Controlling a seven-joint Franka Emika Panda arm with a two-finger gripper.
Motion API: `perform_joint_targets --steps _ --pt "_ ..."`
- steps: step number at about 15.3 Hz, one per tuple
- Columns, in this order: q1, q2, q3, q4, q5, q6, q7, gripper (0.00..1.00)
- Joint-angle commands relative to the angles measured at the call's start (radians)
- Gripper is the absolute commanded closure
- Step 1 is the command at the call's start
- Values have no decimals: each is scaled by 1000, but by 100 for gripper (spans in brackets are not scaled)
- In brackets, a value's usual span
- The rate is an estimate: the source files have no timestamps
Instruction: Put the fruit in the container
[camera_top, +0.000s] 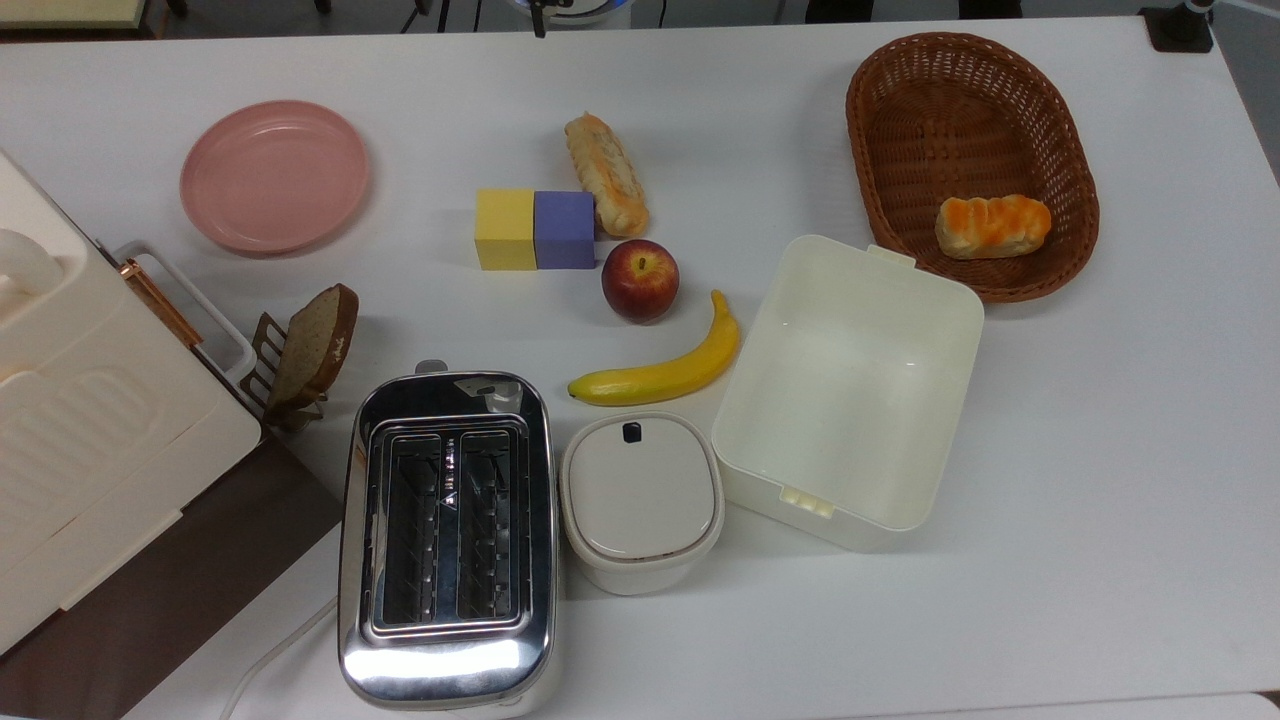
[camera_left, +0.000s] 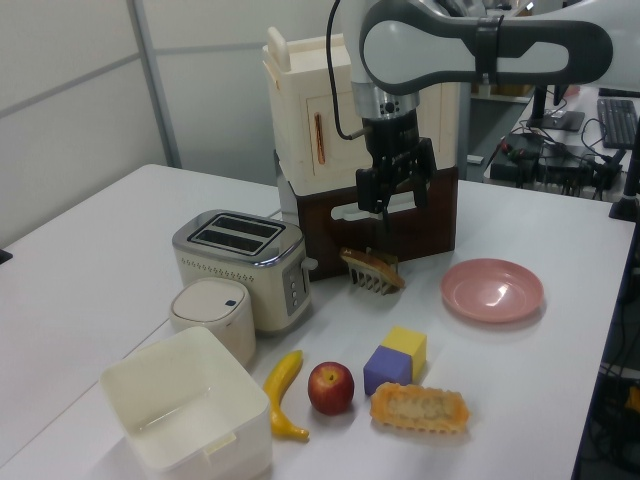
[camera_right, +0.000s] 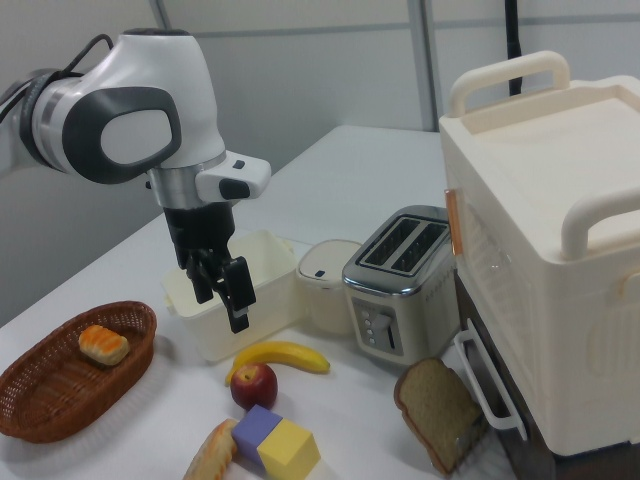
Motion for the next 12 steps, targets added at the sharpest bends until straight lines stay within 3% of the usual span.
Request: perform_joint_targets --steps 1,12 --pt "-7 -7 1 -10 17 5 -12 0" --pt "2 -6 2 -21 -11 64 -69 0"
